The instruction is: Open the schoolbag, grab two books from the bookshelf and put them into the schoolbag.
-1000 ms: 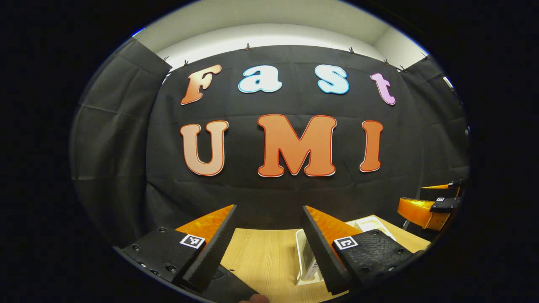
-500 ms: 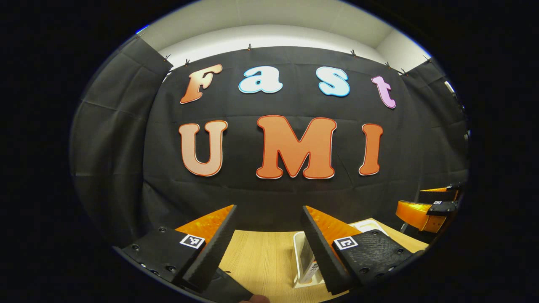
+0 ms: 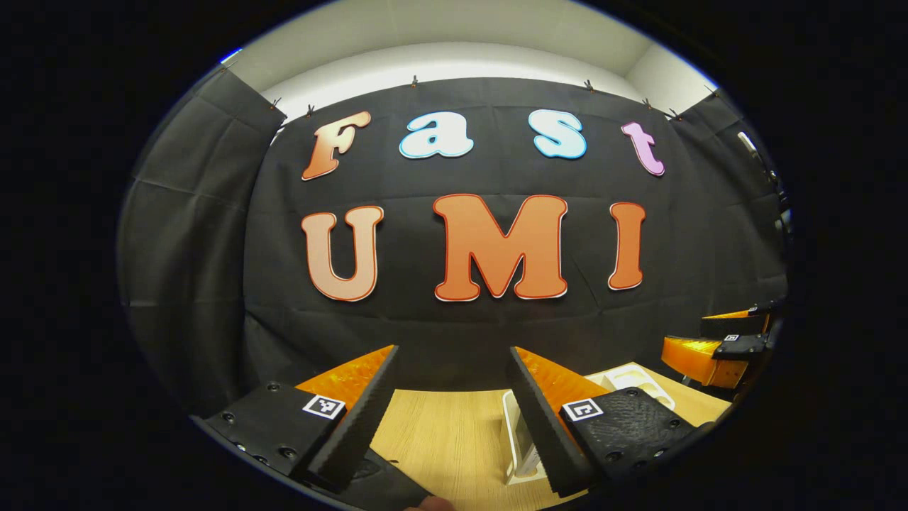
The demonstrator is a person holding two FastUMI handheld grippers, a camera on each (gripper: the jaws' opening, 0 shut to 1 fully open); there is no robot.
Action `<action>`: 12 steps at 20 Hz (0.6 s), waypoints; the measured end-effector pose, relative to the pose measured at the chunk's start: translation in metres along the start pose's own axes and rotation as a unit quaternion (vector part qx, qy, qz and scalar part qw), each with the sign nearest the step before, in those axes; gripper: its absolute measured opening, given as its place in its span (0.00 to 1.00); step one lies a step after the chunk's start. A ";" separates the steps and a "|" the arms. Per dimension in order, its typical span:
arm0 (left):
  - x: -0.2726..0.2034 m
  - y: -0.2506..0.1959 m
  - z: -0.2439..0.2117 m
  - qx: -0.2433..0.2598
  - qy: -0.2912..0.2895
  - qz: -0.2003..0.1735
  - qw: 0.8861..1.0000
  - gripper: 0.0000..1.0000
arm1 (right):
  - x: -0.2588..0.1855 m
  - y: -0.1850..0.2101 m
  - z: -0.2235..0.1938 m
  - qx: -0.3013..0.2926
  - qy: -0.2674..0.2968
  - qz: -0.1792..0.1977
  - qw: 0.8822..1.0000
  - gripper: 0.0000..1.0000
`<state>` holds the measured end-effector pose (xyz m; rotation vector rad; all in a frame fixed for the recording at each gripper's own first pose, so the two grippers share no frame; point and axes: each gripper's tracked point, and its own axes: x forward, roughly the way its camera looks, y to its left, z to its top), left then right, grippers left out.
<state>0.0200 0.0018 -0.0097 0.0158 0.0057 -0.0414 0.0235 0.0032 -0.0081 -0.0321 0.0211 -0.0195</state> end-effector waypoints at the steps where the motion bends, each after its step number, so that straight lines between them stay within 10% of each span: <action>1: 0.000 0.000 0.000 0.004 -0.001 0.000 1.000 0.95 | 0.000 -0.001 0.001 -0.002 -0.001 -0.001 1.000 0.98; 12: -0.021 -0.001 -0.061 0.171 0.033 0.000 0.985 0.96 | 0.012 -0.020 -0.014 -0.008 0.012 -0.007 1.000 0.98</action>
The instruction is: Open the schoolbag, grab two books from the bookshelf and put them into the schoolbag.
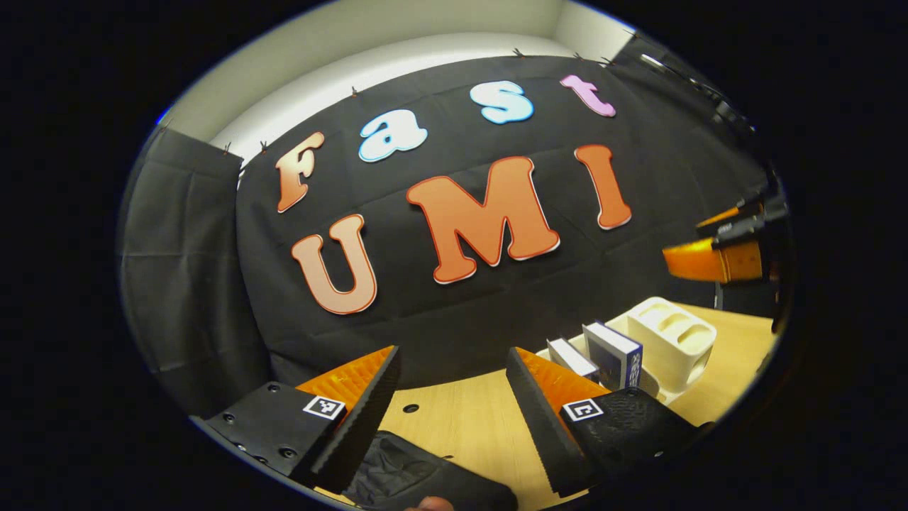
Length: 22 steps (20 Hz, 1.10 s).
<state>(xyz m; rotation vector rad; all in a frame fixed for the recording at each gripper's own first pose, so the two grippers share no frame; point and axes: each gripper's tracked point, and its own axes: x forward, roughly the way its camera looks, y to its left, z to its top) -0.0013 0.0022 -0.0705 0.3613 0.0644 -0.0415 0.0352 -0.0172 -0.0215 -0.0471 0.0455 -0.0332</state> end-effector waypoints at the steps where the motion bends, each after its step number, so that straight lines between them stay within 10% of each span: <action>1: -0.003 -0.004 -0.010 0.015 0.011 0.000 1.000 0.95 | 0.002 -0.002 -0.002 0.000 0.002 0.002 1.000 0.97; 8: -0.034 -0.027 -0.103 0.145 0.097 -0.006 0.985 0.98 | 0.016 -0.018 -0.021 -0.004 0.015 0.010 1.000 0.98; 22: -0.099 -0.060 -0.281 0.295 0.268 -0.036 0.917 0.98 | 0.041 -0.048 -0.047 -0.019 0.035 0.026 0.999 0.98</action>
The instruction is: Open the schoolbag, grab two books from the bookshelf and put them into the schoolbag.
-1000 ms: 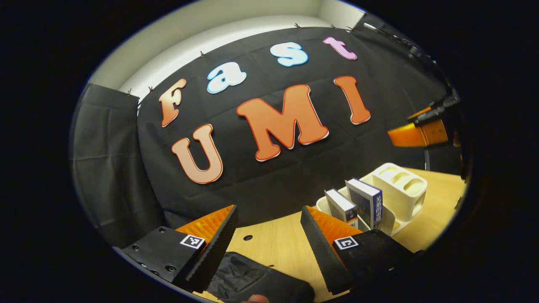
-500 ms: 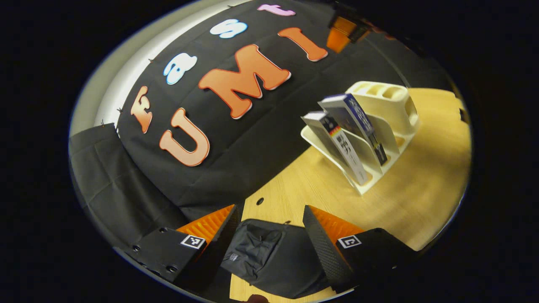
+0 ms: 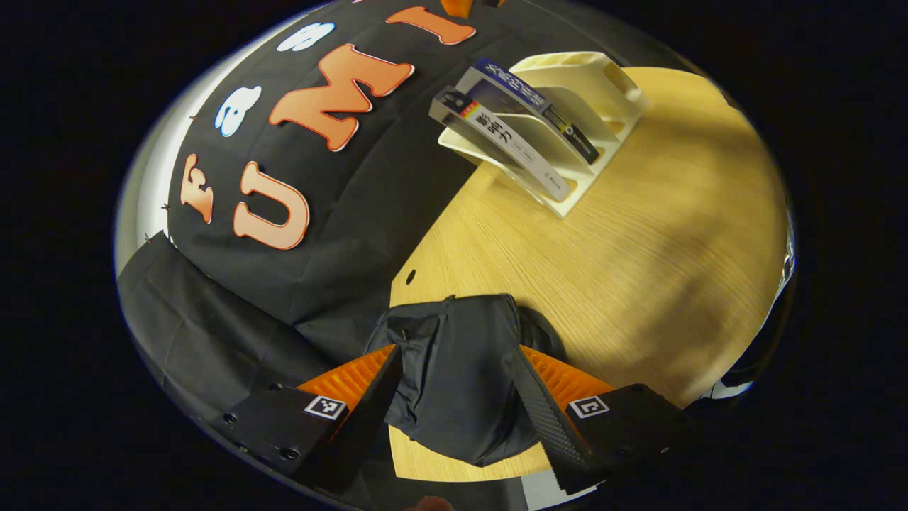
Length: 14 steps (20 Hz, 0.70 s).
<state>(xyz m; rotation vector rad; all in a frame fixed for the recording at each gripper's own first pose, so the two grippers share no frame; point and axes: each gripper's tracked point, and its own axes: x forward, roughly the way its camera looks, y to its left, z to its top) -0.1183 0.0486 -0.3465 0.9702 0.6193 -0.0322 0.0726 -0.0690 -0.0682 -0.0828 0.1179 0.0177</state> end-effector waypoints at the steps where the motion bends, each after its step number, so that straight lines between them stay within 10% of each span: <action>1: 0.003 -0.008 -0.007 0.005 0.007 -0.007 1.000 0.98 | 0.000 -0.001 -0.001 0.000 0.000 0.001 1.000 0.98; 14: 0.056 0.010 -0.040 0.033 0.074 0.051 0.995 0.96 | -0.012 -0.042 0.002 0.017 -0.009 -0.025 0.999 0.98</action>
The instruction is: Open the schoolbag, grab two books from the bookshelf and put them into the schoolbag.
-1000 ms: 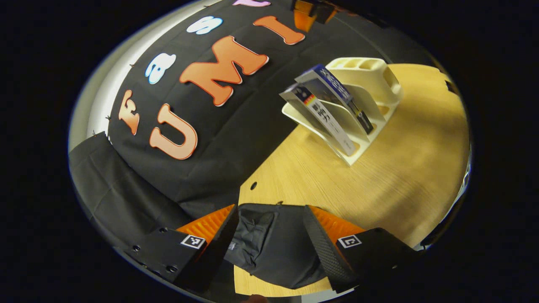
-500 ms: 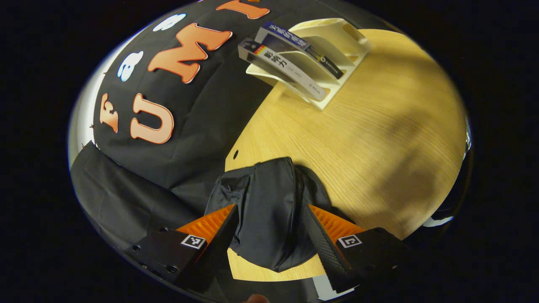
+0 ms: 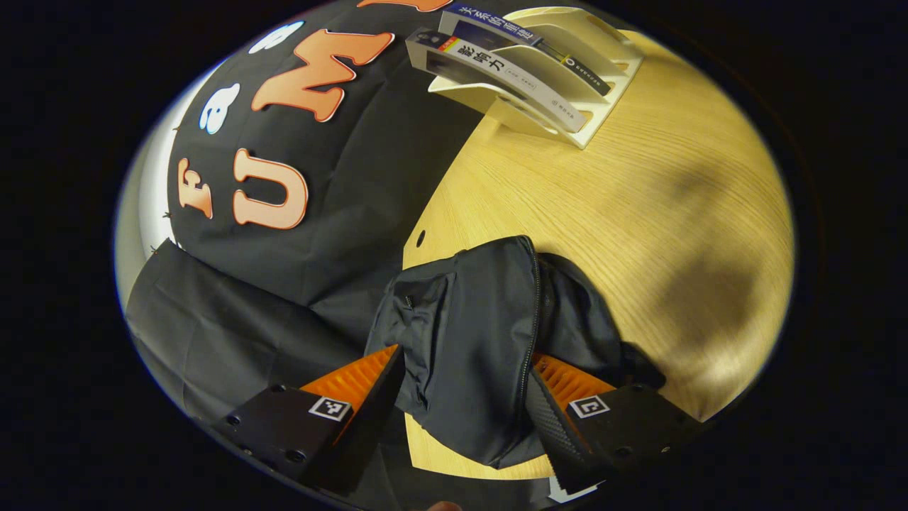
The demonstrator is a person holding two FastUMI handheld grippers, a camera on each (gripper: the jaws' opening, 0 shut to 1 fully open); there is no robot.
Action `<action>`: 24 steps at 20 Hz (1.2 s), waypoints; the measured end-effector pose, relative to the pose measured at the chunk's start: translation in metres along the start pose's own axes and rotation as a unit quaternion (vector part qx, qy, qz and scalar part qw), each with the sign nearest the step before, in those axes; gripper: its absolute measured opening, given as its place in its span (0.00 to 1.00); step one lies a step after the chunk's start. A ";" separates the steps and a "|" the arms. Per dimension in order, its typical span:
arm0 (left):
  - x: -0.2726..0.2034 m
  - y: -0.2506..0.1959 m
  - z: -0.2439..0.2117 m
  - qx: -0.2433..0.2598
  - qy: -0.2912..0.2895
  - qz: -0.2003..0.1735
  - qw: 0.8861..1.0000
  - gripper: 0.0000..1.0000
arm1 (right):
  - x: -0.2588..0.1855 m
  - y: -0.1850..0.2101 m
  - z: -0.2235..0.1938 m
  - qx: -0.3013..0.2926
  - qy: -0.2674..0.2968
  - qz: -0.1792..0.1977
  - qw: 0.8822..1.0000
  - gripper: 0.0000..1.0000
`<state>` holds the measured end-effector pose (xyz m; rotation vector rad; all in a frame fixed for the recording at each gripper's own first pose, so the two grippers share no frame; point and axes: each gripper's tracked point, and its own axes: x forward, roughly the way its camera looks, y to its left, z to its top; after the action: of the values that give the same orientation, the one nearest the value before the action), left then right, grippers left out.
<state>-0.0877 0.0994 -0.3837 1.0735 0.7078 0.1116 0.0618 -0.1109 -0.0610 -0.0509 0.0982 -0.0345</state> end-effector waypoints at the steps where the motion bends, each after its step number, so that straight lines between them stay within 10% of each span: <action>1: 0.006 0.001 0.000 0.003 0.001 -0.001 1.000 0.95 | -0.001 -0.003 0.001 0.001 -0.001 -0.002 1.000 0.97; 5: 0.017 0.015 -0.002 0.005 0.010 -0.003 1.000 0.89 | -0.003 -0.011 0.005 0.004 -0.004 -0.009 1.000 0.97; 14: 0.016 0.037 0.007 -0.055 0.009 -0.135 0.989 0.09 | -0.004 0.007 0.019 -0.008 -0.002 -0.025 1.000 0.98; 24: 0.024 0.127 0.025 -0.129 -0.047 -0.289 0.947 0.08 | 0.011 0.102 0.036 -0.045 0.032 -0.024 0.998 0.98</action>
<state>-0.0231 0.1523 -0.2821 0.5846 0.8690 -0.3410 0.0791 -0.0080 -0.0316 -0.1419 0.1625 -0.0792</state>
